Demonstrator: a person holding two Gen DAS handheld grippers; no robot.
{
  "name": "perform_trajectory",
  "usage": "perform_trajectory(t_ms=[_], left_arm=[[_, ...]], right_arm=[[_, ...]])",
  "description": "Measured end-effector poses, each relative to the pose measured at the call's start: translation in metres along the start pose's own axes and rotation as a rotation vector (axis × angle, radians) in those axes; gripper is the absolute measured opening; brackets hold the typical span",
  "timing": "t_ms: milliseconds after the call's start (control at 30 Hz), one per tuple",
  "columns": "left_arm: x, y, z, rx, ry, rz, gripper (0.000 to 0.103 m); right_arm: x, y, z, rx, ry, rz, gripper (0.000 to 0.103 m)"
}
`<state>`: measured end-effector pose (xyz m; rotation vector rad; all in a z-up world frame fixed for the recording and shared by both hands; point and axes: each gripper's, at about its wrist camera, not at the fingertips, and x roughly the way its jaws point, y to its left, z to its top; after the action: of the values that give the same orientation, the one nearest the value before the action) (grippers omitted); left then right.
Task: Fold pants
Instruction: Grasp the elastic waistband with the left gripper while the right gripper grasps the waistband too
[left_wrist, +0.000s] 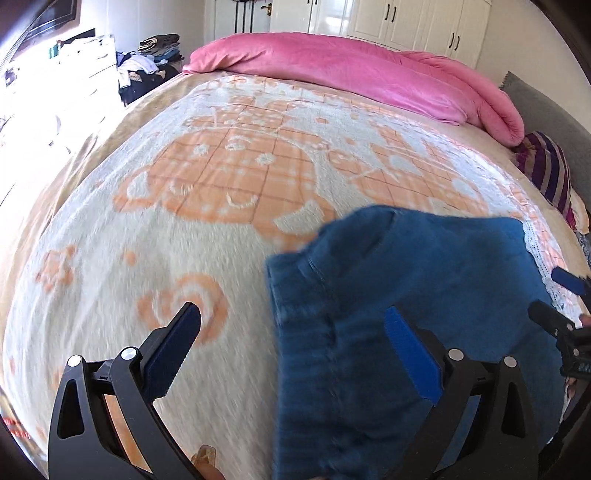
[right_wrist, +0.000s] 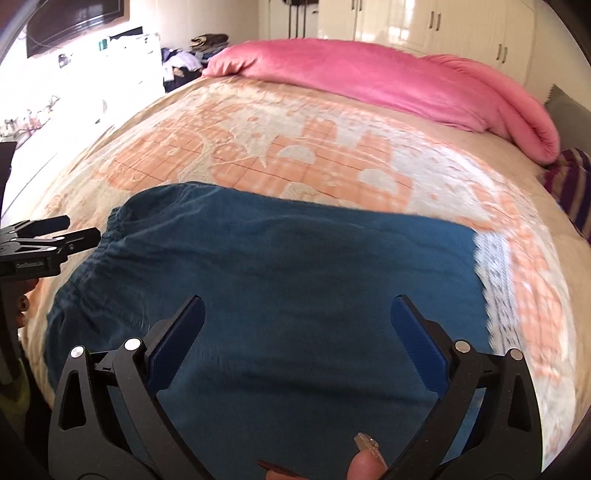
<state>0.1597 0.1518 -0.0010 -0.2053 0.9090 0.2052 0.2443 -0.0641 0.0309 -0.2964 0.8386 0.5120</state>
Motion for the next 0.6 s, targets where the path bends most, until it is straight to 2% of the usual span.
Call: perform_trajectory(t_ms=[267,600], left_arm=[[0.036,0.008,0.023,0.016,0.042,-0.03,0.099],[0.058,0.003,0.032,0.08,0.012,-0.033,0.098]], right_arm=[[0.041,0.005,0.039,-0.037,0.044,0.053,0.095],[0.083,0.016,0.07,-0.181,0.097,0.045,0.095]])
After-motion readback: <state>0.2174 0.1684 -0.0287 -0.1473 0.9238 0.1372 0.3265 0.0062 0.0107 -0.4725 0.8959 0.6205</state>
